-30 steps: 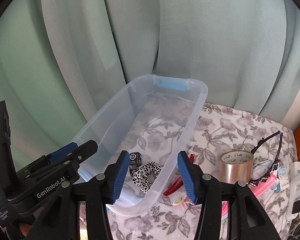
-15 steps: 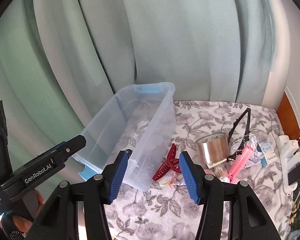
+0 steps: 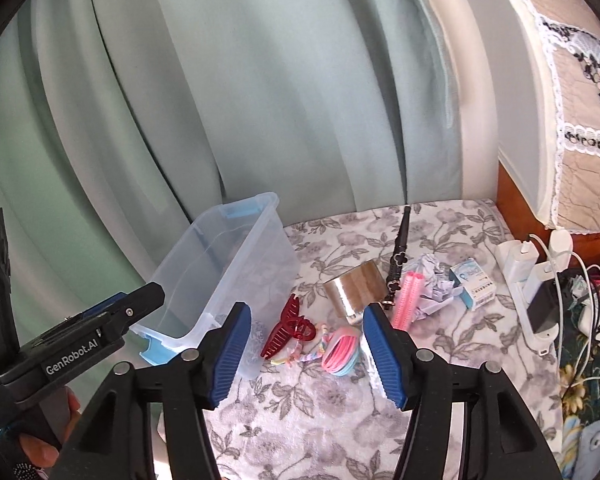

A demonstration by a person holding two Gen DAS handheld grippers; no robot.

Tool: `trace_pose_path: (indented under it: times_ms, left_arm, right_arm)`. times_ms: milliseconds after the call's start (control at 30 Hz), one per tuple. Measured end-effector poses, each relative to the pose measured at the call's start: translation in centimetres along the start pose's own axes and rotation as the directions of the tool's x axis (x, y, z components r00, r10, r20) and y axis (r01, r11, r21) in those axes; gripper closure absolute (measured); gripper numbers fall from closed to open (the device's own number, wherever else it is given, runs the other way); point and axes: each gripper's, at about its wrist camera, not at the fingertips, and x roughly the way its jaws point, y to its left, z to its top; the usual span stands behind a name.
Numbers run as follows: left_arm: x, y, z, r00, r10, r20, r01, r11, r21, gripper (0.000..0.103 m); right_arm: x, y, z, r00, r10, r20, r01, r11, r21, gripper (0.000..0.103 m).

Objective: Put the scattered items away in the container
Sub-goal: 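Move both tools back toward the pile of hair ties and bags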

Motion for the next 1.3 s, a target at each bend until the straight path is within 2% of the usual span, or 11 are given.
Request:
trace_pose_path:
  times_ms: [267, 667, 967, 1300]
  left_arm:
    - [1.2, -3.5, -1.3, 0.999, -0.01, -0.049, 0.014, 0.998, 0.067, 0.041]
    - [6.4, -5.7, -4.2, 0.982, -0.004, -0.187, 0.023, 0.995, 0.101, 0.041]
    - [11.1, -6.3, -6.5, 0.95, 0.004, -0.311, 0.029, 0.994, 0.101, 0.041]
    - [15.2, -7.1, -8.3, 0.922, 0.02, -0.387, 0.04, 0.988, 0.146, 0.041]
  right_arm:
    - [-0.9, -4.0, -0.9, 0.999, -0.038, 0.011, 0.037, 0.997, 0.068, 0.037]
    - [1.3, -8.5, -3.3, 0.994, -0.076, -0.073, 0.086, 0.985, 0.148, 0.037]
    - [4.9, -10.7, -5.2, 0.981, -0.081, -0.178, 0.113, 0.978, 0.176, 0.037]
    - [8.7, -10.7, -6.4, 0.962, -0.036, -0.272, 0.083, 0.984, 0.16, 0.037]
